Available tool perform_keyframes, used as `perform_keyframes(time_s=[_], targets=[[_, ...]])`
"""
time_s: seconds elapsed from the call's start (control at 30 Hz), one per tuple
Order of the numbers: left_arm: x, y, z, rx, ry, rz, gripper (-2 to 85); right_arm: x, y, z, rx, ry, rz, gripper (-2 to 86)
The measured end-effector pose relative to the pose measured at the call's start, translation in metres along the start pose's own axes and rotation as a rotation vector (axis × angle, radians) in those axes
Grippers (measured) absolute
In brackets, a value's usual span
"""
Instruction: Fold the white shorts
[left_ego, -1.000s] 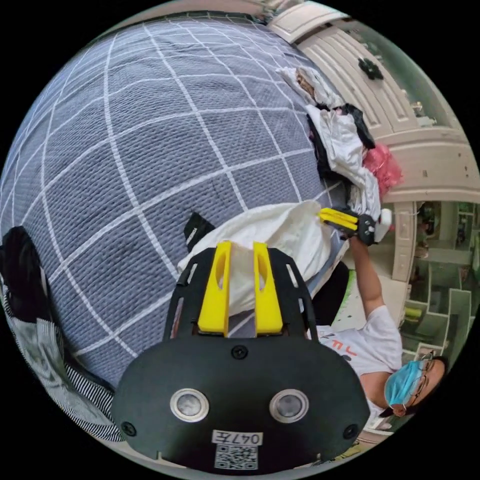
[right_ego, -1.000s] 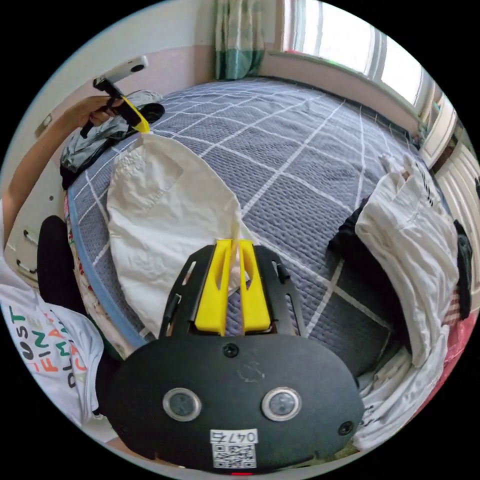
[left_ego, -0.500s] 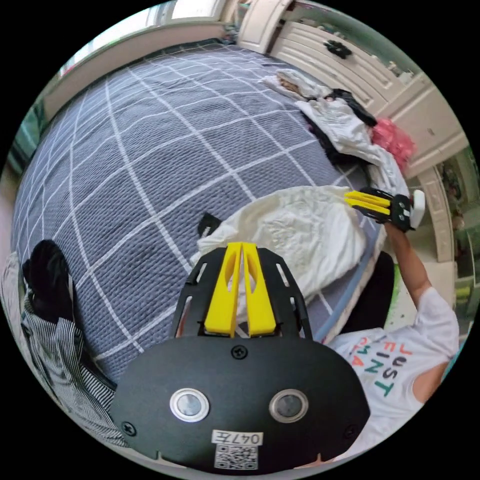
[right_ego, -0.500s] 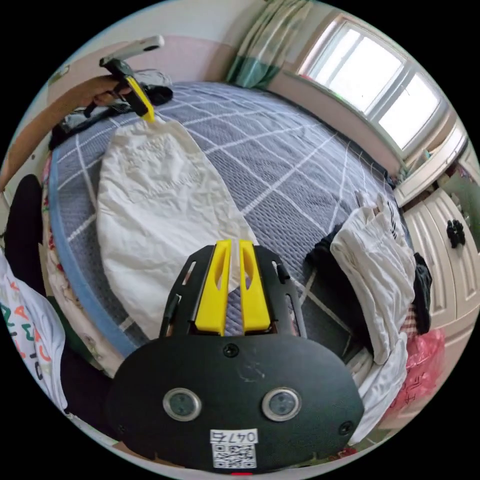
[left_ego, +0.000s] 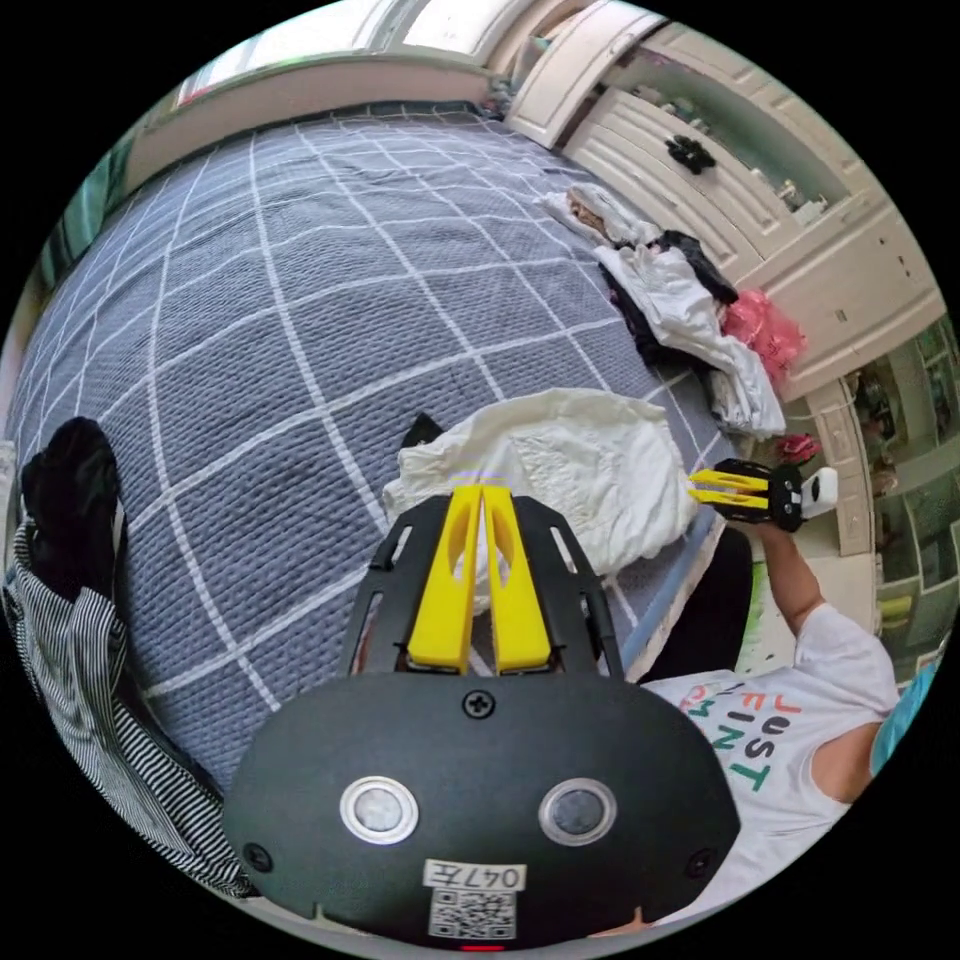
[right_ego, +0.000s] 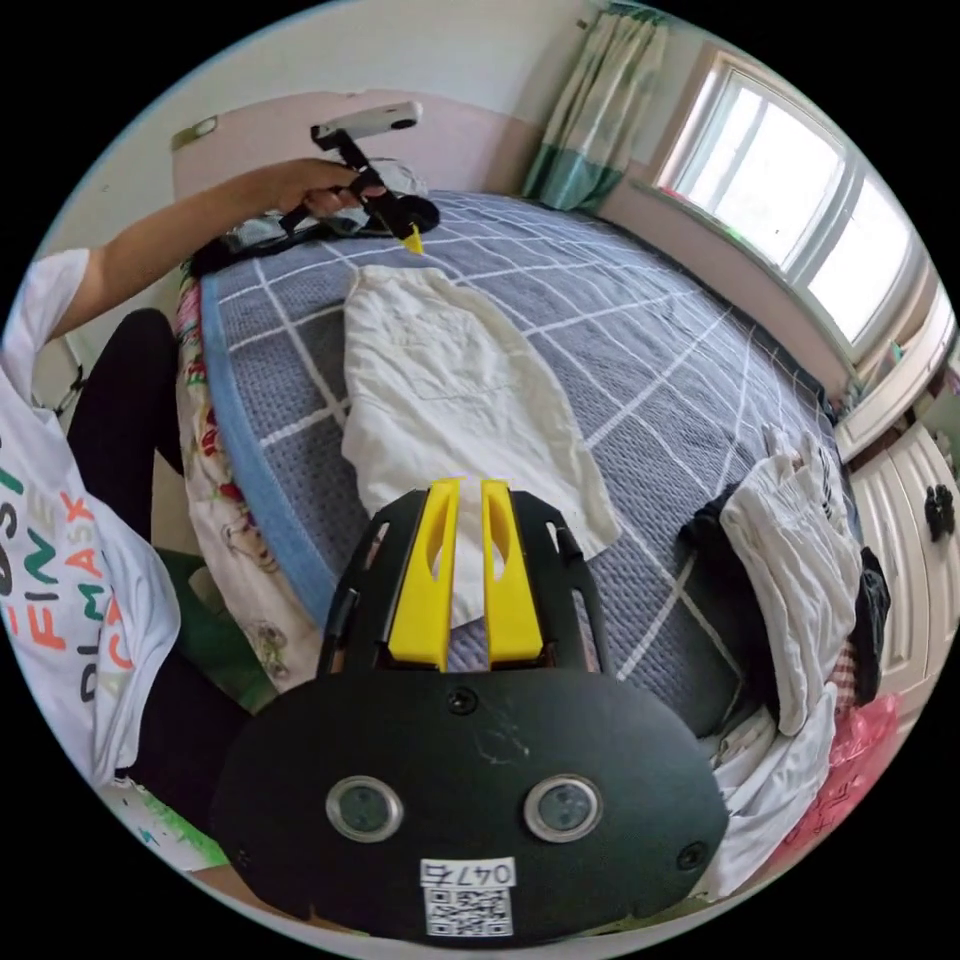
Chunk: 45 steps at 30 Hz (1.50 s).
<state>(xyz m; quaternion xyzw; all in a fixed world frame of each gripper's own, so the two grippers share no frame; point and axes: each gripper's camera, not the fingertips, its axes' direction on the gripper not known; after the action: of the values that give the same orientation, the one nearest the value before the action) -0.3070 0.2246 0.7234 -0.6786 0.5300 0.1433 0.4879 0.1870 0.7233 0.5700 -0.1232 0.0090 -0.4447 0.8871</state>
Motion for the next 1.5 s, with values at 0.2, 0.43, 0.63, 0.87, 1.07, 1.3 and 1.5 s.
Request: perform_keyframes(time_s=[0.2, 0.43, 0.63, 0.87, 1.07, 1.3, 1.5], targets=[[-0.02, 0.008, 0.069, -0.128, -0.062, -0.132, -1.0, -0.007, 0.006, 0.034, -0.129, -0.054, 0.016, 1.0], [0.034, 0.065, 0.045, 0.119, -0.035, -0.087, -1.0, 0.008, -0.009, -0.011, -0.027, -0.005, -0.002, 1.0], [0.113, 0.11, 0.085, 0.197, 0.086, 0.078, -1.0, -0.009, -0.027, -0.002, 0.054, -0.132, -0.065, 1.0], [0.13, 0.062, 0.163, -0.038, -0.174, 0.15, -0.9, -0.033, -0.02, -0.009, 0.01, 0.006, -0.067, 1.6], [0.147, 0.082, 0.197, -0.034, -0.204, 0.154, -0.5, -0.03, 0.025, -0.039, -0.018, 0.094, 0.132, 3.7], [0.241, 0.12, 0.23, 0.038, 0.098, 0.375, 6.5, 0.017, 0.04, -0.042, -0.007, 0.109, 0.223, 5.6], [0.249, 0.128, 0.275, 0.035, 0.256, 0.264, 9.9, 0.093, -0.006, -0.003, -0.012, 0.023, 0.202, 9.3]])
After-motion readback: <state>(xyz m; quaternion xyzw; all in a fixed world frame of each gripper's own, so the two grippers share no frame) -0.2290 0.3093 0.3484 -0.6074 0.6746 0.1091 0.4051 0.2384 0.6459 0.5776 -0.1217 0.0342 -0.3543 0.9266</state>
